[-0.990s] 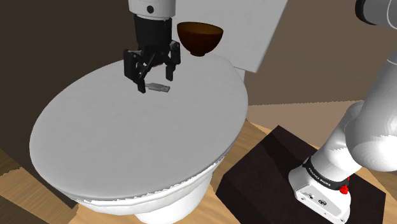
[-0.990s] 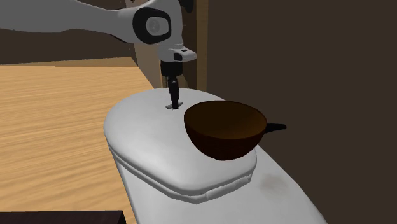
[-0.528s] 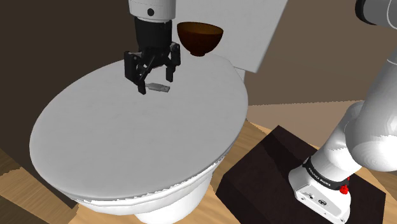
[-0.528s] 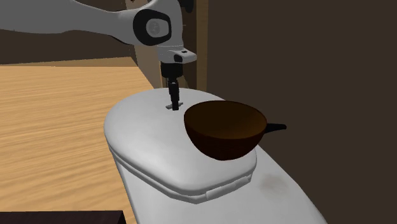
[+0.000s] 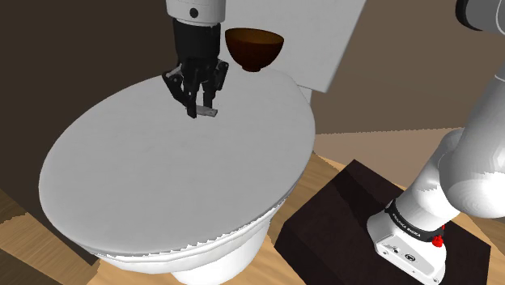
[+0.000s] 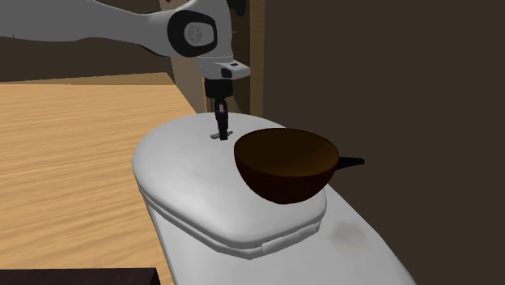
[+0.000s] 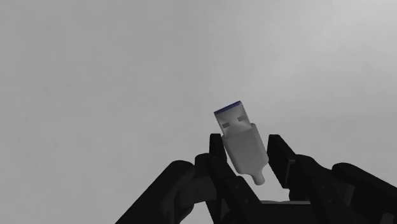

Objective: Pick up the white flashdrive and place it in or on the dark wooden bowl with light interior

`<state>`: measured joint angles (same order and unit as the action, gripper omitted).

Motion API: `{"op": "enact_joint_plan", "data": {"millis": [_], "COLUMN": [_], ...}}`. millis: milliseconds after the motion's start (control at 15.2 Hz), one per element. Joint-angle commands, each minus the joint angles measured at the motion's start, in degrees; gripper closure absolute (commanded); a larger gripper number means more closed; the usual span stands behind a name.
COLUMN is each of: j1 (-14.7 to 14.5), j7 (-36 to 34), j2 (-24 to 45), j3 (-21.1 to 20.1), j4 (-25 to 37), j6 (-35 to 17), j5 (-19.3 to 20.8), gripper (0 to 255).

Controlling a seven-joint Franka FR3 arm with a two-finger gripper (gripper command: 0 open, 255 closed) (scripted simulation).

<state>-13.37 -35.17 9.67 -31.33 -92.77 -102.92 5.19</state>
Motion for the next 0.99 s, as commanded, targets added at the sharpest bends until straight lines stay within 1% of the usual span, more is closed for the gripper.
{"op": "enact_joint_plan", "data": {"millis": [0, 924], "j1": [-0.16, -1.48], "j7": [-0.06, -0.57], "j2": [0.42, 2.49], "j3": [-0.14, -0.5], "j4": [-0.52, 12.73], "j6": [-0.09, 11.38], "j5": [-0.13, 0.89], "gripper": [255, 255]}}
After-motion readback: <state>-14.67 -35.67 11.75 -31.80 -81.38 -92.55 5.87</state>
